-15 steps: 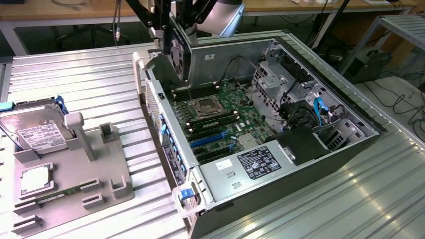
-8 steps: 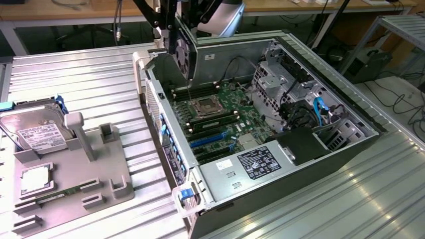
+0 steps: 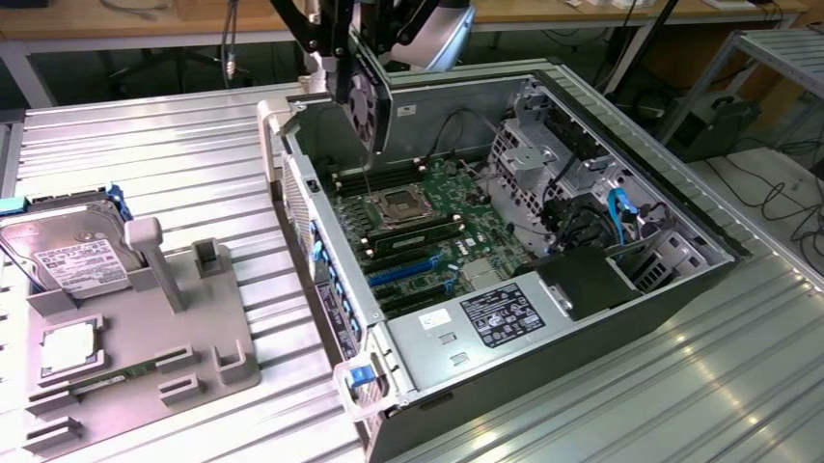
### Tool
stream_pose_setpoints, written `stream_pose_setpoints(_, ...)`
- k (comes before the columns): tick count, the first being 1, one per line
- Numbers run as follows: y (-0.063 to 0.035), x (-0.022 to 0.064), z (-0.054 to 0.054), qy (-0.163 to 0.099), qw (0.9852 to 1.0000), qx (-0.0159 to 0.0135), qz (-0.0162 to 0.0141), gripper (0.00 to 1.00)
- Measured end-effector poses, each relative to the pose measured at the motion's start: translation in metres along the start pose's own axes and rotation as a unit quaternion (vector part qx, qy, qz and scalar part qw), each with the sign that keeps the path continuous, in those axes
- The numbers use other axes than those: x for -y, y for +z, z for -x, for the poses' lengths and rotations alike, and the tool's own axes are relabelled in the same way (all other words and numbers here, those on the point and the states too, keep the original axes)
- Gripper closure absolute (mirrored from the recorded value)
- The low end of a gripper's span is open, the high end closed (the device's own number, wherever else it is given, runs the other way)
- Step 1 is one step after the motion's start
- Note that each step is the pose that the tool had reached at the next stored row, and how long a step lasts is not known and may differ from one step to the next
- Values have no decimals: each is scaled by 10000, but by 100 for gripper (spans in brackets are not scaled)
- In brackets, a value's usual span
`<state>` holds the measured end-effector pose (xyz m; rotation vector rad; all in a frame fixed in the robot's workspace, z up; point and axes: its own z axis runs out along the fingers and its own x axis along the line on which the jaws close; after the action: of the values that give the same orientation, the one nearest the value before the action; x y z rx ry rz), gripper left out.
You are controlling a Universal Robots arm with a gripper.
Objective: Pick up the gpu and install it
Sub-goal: 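Pick up the gpu and move the gpu toward the slot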
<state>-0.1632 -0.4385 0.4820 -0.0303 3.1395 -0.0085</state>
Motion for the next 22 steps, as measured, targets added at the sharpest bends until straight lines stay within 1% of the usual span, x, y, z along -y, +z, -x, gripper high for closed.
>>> stream_pose_setpoints(3, 0, 1, 29, 0, 10000, 0, 0, 72)
stream_pose_setpoints(6, 0, 2, 83, 0, 10000, 0, 0, 72)
stream_pose_setpoints(22, 2, 5, 248, 0, 10000, 0, 0, 72)
